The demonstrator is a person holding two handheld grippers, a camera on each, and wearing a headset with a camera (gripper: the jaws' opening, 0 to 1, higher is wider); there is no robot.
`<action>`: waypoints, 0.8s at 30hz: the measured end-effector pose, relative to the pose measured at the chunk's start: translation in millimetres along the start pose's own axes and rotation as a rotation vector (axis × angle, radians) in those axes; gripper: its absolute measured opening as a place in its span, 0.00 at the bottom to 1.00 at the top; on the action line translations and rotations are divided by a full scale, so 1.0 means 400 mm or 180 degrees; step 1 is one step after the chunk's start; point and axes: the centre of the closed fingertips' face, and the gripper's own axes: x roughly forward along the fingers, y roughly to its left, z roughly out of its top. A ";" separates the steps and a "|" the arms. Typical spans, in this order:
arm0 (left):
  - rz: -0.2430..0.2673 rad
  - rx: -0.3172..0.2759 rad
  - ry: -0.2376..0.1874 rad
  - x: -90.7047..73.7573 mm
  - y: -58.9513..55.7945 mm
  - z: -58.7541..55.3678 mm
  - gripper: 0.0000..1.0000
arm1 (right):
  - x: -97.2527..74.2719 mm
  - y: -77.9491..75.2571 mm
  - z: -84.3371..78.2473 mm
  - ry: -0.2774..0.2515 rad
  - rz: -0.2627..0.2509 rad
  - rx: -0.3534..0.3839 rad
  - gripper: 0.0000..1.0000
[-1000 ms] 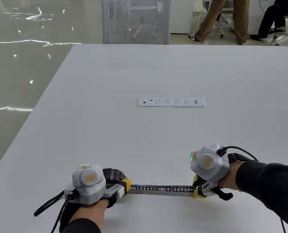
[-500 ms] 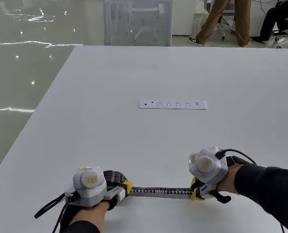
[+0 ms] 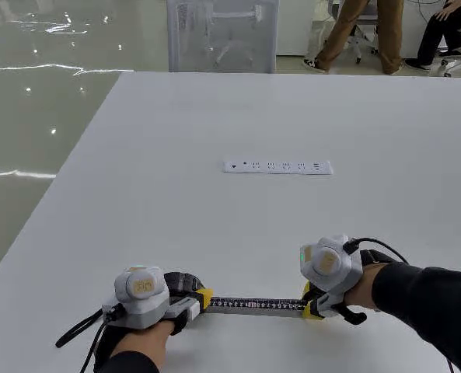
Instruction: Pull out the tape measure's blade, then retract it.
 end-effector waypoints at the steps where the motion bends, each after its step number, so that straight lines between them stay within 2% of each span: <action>1: -0.0005 -0.0005 -0.0003 0.000 0.000 0.000 0.61 | 0.000 0.000 0.001 -0.0001 0.0000 0.0005 0.12; 24: -0.0055 -0.0015 0.0021 -0.001 0.000 -0.001 0.61 | 0.012 0.001 0.032 -0.0070 0.0000 0.0016 0.12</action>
